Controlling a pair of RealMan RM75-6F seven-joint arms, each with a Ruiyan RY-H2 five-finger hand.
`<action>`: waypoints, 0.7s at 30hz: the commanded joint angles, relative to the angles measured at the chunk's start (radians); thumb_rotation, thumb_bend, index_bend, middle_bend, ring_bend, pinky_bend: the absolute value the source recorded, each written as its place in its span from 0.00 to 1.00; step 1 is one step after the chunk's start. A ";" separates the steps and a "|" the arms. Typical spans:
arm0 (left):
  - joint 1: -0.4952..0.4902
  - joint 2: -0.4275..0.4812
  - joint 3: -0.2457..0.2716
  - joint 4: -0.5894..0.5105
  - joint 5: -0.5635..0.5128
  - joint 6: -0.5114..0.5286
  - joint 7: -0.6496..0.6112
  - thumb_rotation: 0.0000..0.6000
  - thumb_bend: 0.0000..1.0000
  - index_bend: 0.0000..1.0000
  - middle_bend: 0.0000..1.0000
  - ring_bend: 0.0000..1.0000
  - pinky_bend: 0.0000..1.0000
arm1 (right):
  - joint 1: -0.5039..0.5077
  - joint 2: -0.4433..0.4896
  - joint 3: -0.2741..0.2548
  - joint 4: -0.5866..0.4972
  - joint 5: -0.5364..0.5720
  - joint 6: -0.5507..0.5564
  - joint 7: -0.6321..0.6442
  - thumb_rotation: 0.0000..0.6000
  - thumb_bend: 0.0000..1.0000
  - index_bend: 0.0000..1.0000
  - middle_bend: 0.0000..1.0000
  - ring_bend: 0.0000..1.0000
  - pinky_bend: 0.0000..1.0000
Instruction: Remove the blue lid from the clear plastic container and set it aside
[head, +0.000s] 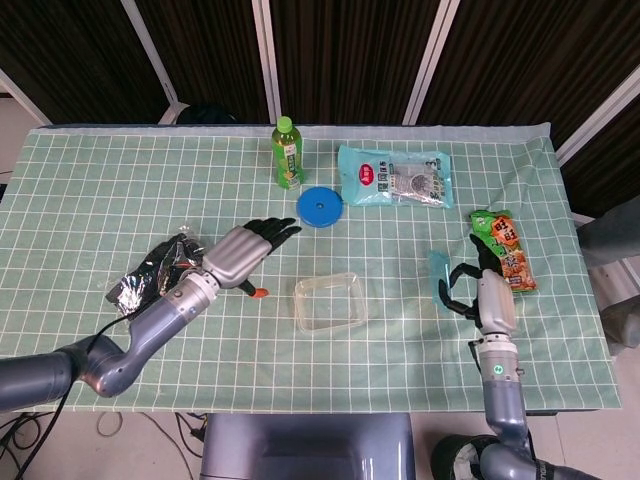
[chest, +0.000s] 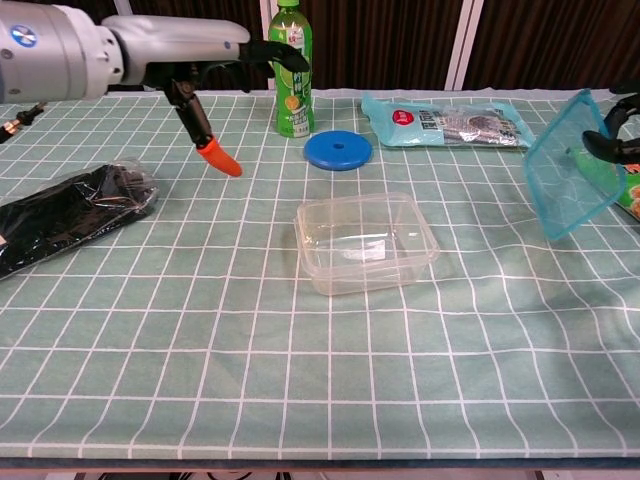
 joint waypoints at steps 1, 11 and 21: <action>0.064 0.068 0.024 -0.071 0.015 0.065 -0.003 1.00 0.01 0.00 0.01 0.04 0.16 | -0.008 0.094 0.024 -0.020 0.152 -0.072 -0.068 1.00 0.50 0.16 0.00 0.00 0.00; 0.254 0.244 0.108 -0.223 0.094 0.262 -0.005 1.00 0.01 0.00 0.00 0.02 0.13 | -0.008 0.230 0.029 -0.068 0.323 -0.072 -0.198 1.00 0.48 0.00 0.00 0.00 0.00; 0.514 0.284 0.225 -0.235 0.174 0.529 0.080 1.00 0.00 0.00 0.00 0.00 0.05 | -0.111 0.357 -0.094 -0.094 0.020 0.017 -0.131 1.00 0.19 0.00 0.00 0.00 0.00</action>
